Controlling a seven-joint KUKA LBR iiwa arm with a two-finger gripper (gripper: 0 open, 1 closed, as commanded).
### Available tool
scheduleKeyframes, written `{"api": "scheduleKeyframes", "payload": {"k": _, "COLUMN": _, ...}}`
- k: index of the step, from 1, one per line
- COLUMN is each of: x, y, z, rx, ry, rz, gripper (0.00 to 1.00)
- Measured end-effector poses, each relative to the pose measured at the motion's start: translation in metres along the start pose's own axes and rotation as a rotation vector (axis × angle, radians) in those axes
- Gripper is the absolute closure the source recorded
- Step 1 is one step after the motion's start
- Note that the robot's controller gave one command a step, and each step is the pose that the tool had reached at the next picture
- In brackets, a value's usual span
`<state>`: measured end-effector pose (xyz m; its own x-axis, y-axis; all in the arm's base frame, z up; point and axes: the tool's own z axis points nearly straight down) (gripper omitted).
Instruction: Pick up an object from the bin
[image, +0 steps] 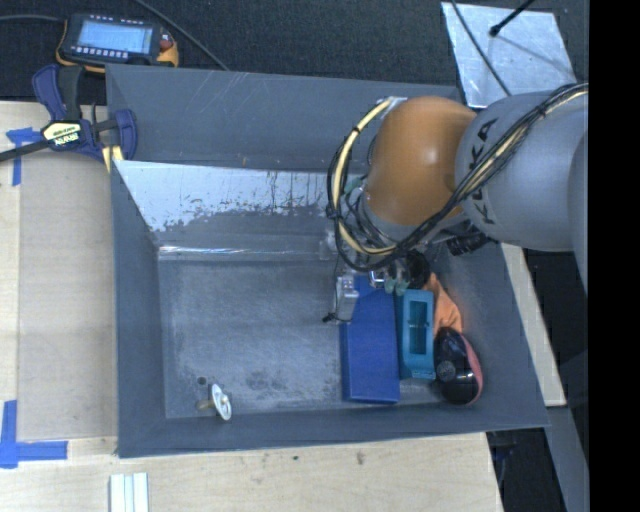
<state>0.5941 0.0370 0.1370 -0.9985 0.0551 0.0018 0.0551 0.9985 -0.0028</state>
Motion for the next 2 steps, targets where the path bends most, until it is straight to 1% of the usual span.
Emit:
{"api": "scheduleKeyframes", "payload": {"k": 1, "x": -0.011, "y": -0.013, "z": 0.003, "rx": -0.005, "ry": -0.009, "rz": -0.017, "gripper": 0.0}}
{"api": "scheduleKeyframes", "payload": {"k": 2, "x": 0.007, "y": -0.06, "z": 0.041, "rx": -0.003, "ry": -0.007, "rz": -0.025, "gripper": 0.0}}
